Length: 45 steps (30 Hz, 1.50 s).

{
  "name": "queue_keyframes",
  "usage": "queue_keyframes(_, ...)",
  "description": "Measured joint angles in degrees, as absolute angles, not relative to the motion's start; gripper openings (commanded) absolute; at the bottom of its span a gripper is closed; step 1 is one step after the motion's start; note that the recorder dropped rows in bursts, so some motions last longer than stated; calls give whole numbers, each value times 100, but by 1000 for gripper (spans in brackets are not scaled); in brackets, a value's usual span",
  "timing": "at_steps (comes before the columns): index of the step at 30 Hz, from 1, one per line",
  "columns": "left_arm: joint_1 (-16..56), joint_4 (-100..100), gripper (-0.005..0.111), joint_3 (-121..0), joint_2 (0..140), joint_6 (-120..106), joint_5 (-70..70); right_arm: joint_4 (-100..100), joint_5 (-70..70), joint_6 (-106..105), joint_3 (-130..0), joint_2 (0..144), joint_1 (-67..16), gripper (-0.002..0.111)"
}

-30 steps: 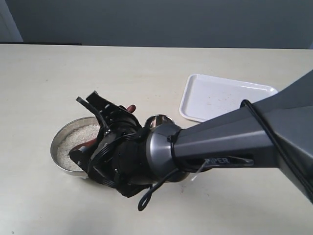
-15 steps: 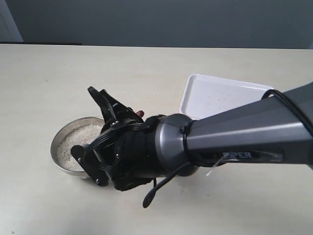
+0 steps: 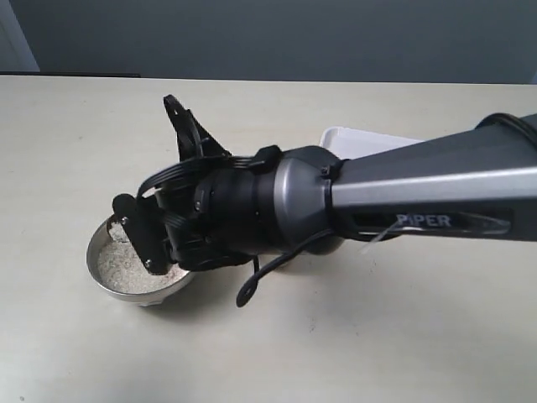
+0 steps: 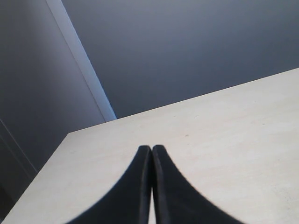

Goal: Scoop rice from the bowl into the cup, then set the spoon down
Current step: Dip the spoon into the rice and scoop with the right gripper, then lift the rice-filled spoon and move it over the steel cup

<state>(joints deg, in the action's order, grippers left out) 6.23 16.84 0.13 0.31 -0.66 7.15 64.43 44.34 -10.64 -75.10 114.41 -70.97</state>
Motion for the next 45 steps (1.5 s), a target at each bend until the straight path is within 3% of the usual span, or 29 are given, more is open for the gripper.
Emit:
queue_keyframes(26,623,1684,0,13,31,-66,715,4408,4939,-2309,-7547,11112,-6743,-1)
queue_keyframes(45,623,1684,0,13,31,-66,715,3130,5786,-2715,-7547,9841,-5620,-1)
